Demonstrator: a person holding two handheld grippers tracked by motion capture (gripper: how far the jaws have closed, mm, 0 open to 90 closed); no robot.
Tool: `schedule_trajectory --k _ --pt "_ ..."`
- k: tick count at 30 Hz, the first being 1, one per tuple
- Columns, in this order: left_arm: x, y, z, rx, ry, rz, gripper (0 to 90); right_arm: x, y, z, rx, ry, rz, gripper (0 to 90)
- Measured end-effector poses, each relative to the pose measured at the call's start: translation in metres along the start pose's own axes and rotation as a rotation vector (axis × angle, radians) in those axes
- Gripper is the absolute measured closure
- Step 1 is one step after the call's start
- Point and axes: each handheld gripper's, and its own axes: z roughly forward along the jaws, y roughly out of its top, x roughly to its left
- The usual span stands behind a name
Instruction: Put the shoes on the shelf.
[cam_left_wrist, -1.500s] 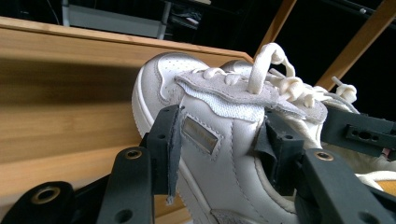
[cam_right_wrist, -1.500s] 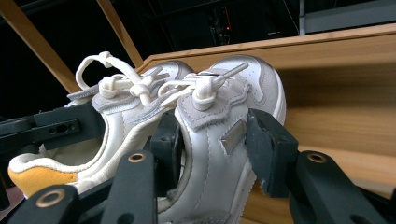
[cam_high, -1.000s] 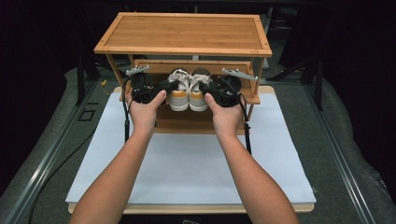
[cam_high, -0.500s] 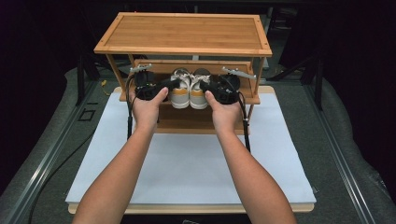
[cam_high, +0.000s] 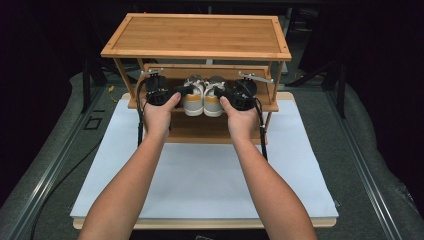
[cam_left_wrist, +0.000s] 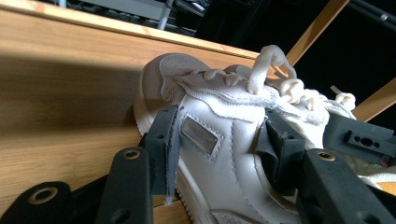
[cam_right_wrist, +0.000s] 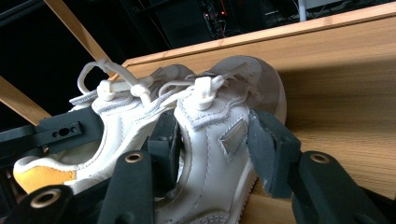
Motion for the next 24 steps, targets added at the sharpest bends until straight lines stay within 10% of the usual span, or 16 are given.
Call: schedule_trajectory --k 24 --pt "-0.007 0.006 -0.012 -0.035 -0.012 0.044 52.7 0.007 0.005 -0.008 -0.031 -0.026 -0.044 55.2"
